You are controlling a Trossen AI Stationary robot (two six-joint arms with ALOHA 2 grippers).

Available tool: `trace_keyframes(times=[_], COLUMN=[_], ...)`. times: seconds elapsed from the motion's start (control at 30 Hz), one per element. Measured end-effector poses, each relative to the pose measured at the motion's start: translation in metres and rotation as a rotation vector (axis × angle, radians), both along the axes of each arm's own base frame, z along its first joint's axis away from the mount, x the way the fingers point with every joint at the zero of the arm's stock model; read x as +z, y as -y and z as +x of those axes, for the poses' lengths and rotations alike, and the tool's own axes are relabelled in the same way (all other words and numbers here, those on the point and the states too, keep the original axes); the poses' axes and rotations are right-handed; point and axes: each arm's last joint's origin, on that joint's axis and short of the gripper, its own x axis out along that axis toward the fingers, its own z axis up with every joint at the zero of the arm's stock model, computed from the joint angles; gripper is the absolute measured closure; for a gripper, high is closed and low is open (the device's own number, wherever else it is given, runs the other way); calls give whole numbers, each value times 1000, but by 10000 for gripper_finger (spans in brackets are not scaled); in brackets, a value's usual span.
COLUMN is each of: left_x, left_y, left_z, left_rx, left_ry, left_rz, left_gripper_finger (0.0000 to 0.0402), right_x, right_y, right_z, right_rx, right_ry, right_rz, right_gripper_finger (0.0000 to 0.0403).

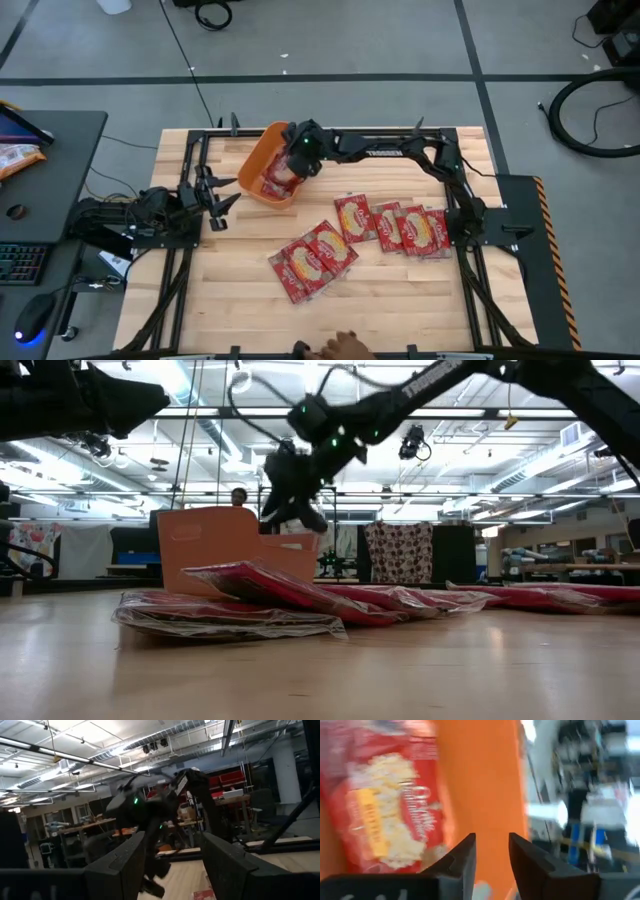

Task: Sort popcorn bags into baskets
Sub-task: Put the red popcorn bag into the orange bin

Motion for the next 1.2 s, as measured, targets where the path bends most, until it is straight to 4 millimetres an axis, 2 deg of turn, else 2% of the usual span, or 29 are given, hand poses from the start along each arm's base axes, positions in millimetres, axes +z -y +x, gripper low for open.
trace_keyframes(times=[0.1,0.3,0.43,0.8,0.9,1.2], left_x=[0,-1,-1,0,-1,-1], left_y=[-1,-5,-7,-7,-7,-7], left_z=[0,-2,-3,-3,-3,-3], left_rx=[36,215,285,255,233,185], left_ry=[-12,-39,-60,-11,16,73], left_rz=[13,12,29,-61,-120,-247], left_gripper_finger=[208,208,208,208,208,208], right_x=[12,31,32,13,9,-32], right_y=[-16,-53,-70,-101,-118,-181], right_z=[-4,-14,-22,-51,-57,-80], right_rx=[-68,-223,-378,-898,-990,-1162], right_ry=[8,49,39,-108,-151,-185], right_rz=[72,351,500,792,816,766], right_gripper_finger=[281,283,282,282,282,282])
